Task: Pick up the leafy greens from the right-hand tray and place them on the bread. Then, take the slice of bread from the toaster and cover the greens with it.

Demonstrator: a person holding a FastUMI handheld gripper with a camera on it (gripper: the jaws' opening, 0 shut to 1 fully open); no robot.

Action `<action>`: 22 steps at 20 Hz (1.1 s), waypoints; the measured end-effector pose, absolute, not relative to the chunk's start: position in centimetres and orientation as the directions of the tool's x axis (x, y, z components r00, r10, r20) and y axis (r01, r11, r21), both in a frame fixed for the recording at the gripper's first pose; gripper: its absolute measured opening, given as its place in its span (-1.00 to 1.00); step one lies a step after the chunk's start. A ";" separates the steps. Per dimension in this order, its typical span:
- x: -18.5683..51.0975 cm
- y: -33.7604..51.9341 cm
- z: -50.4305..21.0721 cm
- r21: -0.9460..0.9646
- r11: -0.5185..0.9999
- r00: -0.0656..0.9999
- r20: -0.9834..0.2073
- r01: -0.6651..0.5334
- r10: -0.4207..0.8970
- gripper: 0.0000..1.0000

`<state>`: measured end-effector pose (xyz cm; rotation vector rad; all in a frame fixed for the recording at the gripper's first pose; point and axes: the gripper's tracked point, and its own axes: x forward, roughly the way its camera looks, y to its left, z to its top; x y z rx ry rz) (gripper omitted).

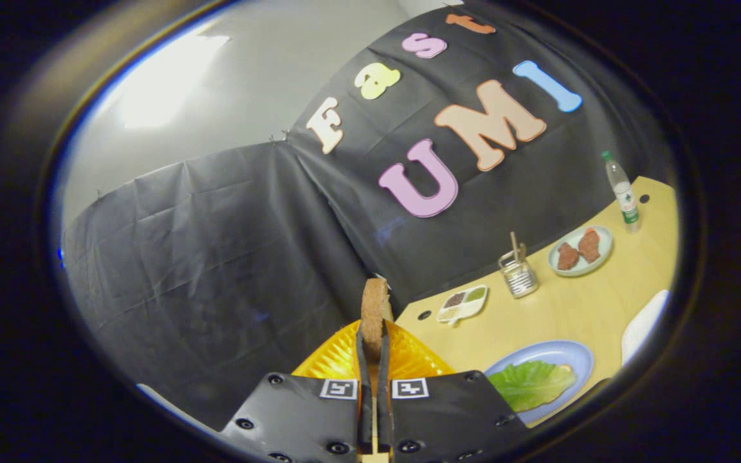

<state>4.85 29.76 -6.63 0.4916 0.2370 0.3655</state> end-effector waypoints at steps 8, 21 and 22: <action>6.0 23.9 -15.6 0.608 0.786 0.919 -0.237 -0.111 0.314 -0.89; 5.8 17.4 -25.9 0.392 0.913 0.872 -0.481 0.118 0.093 -0.74; 5.8 17.2 -25.8 0.381 0.916 0.871 -0.484 0.123 0.084 -0.68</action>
